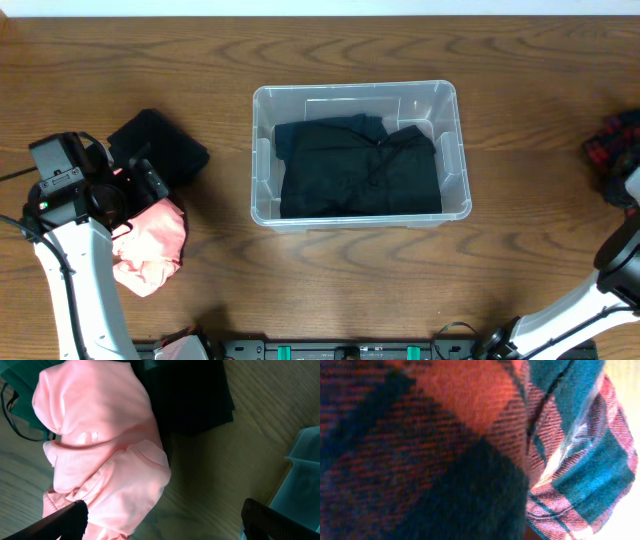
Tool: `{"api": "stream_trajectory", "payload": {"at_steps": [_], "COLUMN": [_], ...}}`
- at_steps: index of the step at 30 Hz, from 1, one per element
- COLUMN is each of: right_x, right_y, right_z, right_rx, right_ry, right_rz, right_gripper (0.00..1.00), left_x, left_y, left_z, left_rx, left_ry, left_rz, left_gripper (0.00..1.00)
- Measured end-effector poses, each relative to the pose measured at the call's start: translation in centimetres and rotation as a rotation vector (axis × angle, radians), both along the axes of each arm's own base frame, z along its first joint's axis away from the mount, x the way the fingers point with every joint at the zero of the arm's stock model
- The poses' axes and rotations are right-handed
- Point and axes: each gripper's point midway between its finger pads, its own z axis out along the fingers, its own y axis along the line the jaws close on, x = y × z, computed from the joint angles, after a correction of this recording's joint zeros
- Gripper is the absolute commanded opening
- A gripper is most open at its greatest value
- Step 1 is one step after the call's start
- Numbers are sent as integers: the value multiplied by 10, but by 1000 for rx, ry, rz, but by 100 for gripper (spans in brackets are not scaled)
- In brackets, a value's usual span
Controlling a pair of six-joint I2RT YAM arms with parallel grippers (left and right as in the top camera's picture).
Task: Pack container
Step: 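Lay the plaid shirt on top in the bin with the right gripper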
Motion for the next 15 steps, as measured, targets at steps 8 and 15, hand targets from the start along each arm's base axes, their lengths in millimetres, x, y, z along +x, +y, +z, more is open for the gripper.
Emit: {"api": "stream_trajectory", "payload": {"at_steps": [8, 15], "right_x": [73, 111], "right_y": [91, 231], "right_z": [77, 212], "right_rx": [-30, -112], "right_ry": [-172, -459], "right_rz": [270, 605], "right_gripper": [6, 5], "left_x": [0, 0], "left_y": [0, 0], "left_z": [0, 0], "left_rx": [0, 0], "left_ry": [0, 0], "left_rz": [0, 0], "left_gripper": [98, 98]}}
